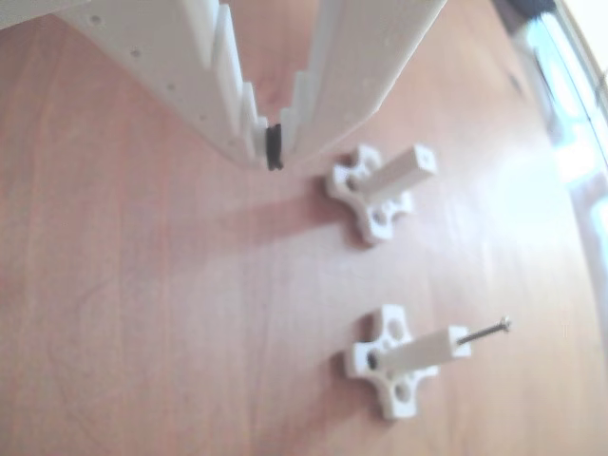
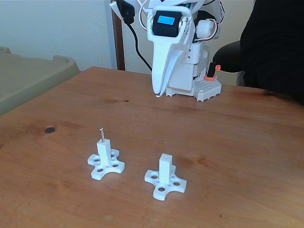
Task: Grab the screw and set it in the hole.
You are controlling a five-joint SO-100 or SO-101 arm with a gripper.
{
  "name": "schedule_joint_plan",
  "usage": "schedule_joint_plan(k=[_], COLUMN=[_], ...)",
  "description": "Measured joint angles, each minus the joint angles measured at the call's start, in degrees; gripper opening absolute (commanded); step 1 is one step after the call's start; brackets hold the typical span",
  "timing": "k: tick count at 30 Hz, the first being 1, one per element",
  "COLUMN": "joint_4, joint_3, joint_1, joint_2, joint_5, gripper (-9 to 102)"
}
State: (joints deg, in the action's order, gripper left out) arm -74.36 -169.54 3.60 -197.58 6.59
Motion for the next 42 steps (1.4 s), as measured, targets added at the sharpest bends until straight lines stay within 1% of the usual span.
schedule_joint_plan(k=[15, 16, 22, 28, 31, 32, 34, 36, 39, 42], joint_4=[0.00, 0.53, 2.72, 2.55, 0.88, -0.70, -1.58, -4.92, -6.33, -5.89], joint_3=[0.00, 0.70, 3.16, 10.81, 15.56, 19.42, 20.83, 26.54, 30.85, 32.26], joint_1=[0.00, 0.00, 0.09, 0.09, 0.09, 0.09, 0.09, 0.09, 0.09, 0.09], joint_2=[0.00, 3.78, 12.22, 22.85, 26.63, 29.79, 30.85, 34.10, 37.18, 39.11], joint_5=[0.00, -0.97, -2.11, -3.08, -3.43, -3.78, -4.22, -4.83, -5.10, -5.10], gripper=[-4, -4, -4, -4, -4, -4, -4, -4, -4, -4])
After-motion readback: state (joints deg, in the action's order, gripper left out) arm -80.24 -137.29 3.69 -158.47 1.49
